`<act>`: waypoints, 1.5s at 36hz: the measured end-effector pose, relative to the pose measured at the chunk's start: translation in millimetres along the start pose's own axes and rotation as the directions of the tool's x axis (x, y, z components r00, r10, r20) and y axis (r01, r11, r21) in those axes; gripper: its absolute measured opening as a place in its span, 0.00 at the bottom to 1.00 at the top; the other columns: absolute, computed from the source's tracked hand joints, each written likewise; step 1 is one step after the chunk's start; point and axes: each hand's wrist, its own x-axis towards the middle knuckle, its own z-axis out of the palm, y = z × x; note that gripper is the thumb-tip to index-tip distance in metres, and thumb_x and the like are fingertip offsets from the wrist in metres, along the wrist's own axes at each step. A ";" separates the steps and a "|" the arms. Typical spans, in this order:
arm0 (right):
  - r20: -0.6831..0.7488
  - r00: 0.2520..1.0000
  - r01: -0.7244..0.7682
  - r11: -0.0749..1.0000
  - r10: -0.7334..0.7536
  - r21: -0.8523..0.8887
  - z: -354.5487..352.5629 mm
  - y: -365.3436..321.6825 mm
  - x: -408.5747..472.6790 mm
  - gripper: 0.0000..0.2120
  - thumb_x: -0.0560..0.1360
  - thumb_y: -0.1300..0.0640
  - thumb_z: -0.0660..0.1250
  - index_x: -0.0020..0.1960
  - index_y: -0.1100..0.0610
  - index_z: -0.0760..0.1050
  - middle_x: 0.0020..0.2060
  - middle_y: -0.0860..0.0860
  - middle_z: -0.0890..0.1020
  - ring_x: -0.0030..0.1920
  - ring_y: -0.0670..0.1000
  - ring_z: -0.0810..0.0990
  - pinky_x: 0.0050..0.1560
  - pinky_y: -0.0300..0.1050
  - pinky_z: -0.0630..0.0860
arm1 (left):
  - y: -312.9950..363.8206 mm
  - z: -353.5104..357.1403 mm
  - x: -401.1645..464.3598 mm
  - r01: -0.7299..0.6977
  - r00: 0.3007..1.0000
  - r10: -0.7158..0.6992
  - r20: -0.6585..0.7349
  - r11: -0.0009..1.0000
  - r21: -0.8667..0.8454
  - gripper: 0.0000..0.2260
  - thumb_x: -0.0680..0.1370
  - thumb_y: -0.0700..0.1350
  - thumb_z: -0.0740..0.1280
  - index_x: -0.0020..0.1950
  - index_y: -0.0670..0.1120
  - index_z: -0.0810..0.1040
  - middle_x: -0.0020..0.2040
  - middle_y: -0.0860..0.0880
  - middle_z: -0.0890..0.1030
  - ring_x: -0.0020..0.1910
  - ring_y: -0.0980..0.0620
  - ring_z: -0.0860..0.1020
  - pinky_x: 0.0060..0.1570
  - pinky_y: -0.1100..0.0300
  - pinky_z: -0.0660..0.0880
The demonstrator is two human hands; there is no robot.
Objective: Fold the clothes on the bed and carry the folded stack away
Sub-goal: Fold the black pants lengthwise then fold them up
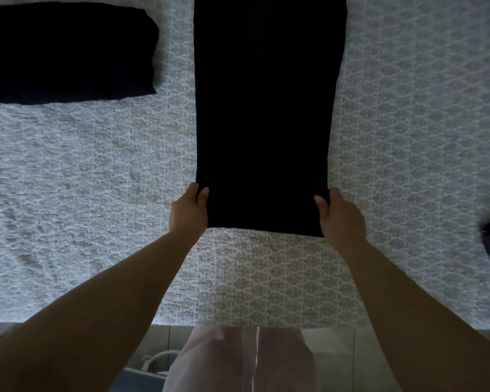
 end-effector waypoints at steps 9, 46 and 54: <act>0.053 0.999 -0.023 0.889 -0.002 0.458 3.7 -3.6 -15.5 0.04 0.76 0.55 0.66 0.49 0.52 0.72 0.35 0.40 0.76 0.35 0.34 0.76 0.32 0.26 0.69 | -4.7 4.6 -6.7 0.098 0.995 -0.096 0.020 0.984 -0.150 0.10 0.83 0.52 0.54 0.49 0.50 0.72 0.37 0.51 0.76 0.35 0.54 0.74 0.33 0.59 0.67; -0.281 0.960 -0.017 1.000 0.021 0.016 16.1 -47.1 -16.5 0.24 0.70 0.62 0.67 0.66 0.60 0.69 0.67 0.57 0.70 0.67 0.58 0.69 0.62 0.54 0.68 | 7.1 1.0 -24.7 -0.286 0.914 0.385 -0.129 0.836 0.468 0.22 0.76 0.48 0.67 0.69 0.45 0.70 0.68 0.44 0.69 0.68 0.43 0.65 0.66 0.45 0.62; 0.148 0.953 0.296 0.922 -0.266 -0.250 50.2 -49.3 -12.1 0.31 0.82 0.46 0.49 0.77 0.58 0.43 0.77 0.52 0.42 0.77 0.50 0.42 0.76 0.46 0.47 | 27.6 34.4 0.0 -0.545 0.838 0.302 0.454 0.462 0.699 0.31 0.80 0.61 0.43 0.77 0.48 0.38 0.76 0.50 0.32 0.75 0.51 0.32 0.72 0.51 0.35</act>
